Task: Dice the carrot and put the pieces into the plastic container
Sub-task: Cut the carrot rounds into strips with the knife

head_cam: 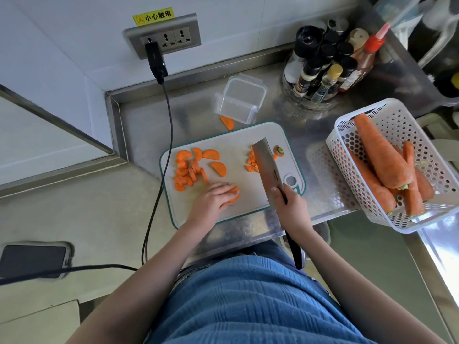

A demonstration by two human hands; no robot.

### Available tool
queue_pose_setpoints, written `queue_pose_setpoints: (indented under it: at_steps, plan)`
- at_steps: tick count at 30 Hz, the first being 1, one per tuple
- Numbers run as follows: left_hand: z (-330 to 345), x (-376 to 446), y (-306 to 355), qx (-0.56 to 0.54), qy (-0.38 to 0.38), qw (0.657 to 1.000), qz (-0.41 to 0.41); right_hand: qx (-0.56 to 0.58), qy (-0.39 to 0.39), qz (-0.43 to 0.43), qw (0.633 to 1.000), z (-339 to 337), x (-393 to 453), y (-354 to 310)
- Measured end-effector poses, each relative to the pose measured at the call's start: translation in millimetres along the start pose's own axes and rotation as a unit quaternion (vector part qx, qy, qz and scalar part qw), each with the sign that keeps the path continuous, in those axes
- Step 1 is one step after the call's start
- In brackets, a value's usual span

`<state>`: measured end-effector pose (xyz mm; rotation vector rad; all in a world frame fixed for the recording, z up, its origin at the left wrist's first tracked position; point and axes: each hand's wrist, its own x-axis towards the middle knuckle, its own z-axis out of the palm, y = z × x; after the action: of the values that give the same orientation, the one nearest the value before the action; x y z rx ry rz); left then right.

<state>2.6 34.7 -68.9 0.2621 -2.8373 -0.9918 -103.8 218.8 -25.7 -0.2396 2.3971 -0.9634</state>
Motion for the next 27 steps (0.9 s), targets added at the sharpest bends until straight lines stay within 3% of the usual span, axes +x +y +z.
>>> queue_pose_setpoints:
  at_steps: [3,18,27]
  plan:
    - [-1.7,-7.8,-6.6,0.031,-0.035,0.999,0.010,-0.001,-0.005,0.005,1.000,1.5,-1.2,3.6]
    - [-2.6,0.2,4.4,-0.049,0.029,0.991,-0.123,-0.012,-0.009,0.005,1.000,0.9,-0.2,4.1]
    - [-10.2,4.5,6.3,-0.028,0.009,0.996,-0.088,-0.010,-0.015,0.002,1.000,3.0,3.1,0.7]
